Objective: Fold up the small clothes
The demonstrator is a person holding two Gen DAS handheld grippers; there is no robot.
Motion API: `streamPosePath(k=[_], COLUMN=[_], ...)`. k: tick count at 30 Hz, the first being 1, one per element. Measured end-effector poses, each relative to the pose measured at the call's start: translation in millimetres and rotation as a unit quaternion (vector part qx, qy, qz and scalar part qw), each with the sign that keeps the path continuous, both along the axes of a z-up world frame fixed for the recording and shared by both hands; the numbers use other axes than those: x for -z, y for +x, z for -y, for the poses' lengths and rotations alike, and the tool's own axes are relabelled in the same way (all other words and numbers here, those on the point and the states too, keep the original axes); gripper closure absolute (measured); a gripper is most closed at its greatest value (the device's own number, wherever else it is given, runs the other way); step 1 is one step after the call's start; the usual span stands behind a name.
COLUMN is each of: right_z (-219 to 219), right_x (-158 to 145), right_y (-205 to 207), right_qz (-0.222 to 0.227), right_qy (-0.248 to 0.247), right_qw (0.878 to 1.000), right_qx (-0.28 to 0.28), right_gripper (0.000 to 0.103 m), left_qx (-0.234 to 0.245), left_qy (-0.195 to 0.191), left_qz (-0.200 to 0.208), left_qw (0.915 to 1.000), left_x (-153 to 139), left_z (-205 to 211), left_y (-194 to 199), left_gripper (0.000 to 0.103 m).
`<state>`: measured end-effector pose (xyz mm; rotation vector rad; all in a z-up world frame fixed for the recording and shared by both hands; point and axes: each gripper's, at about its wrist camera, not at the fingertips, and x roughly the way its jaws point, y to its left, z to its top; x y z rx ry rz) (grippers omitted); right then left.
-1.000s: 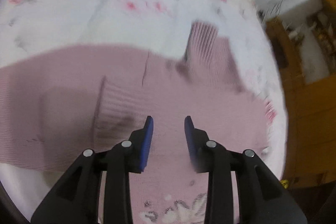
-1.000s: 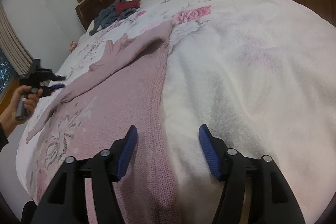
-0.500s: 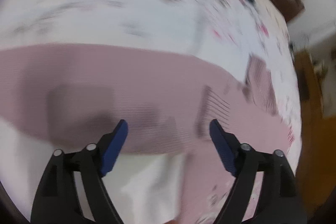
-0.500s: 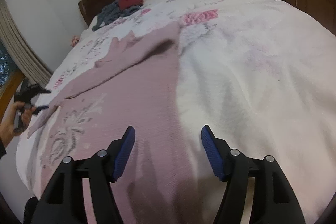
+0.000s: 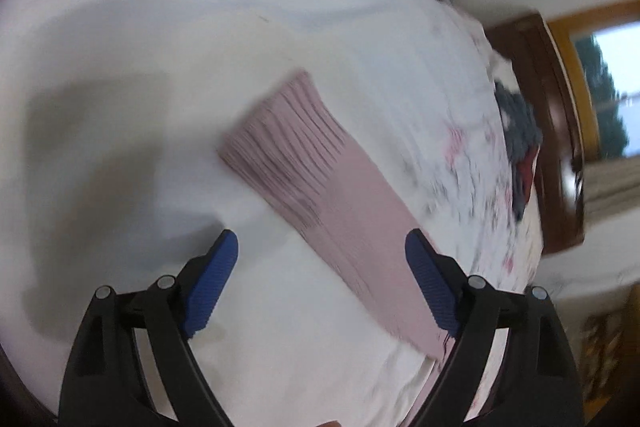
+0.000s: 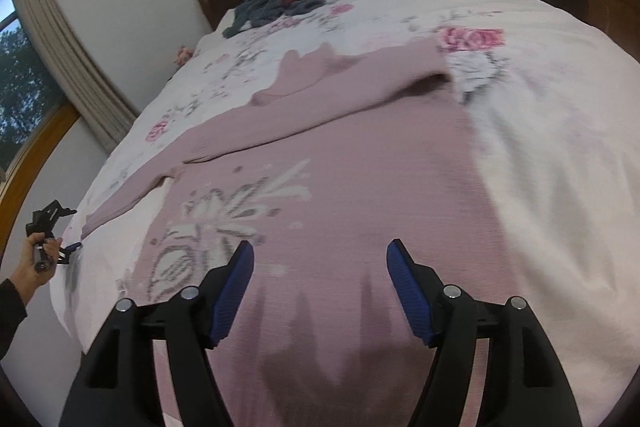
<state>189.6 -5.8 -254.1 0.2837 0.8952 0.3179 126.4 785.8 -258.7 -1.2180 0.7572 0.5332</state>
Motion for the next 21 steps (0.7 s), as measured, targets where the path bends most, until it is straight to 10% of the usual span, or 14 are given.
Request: streamPosePath(k=[6, 13, 21], right_z=[-25, -38, -46], right_x=[-2, 0, -10], right_y=[2, 7, 4], right_qz=[-0.002, -0.010, -0.005], right_qy=[-0.005, -0.005, 0.004], right_qw=[1.000, 1.000, 0.999], right_qx=[-0.016, -0.023, -0.039], right_gripper=[0.033, 0.033, 0.033], left_qx=[-0.040, -0.023, 0.027], left_qy=[-0.011, 0.008, 0.040], left_qz=[0.031, 0.003, 0.060], left_qw=[0.9986, 0.9997, 0.9970], left_x=[22, 28, -32], left_z=[-31, -34, -9], left_y=[-9, 16, 37], left_gripper=[0.020, 0.083, 0.093])
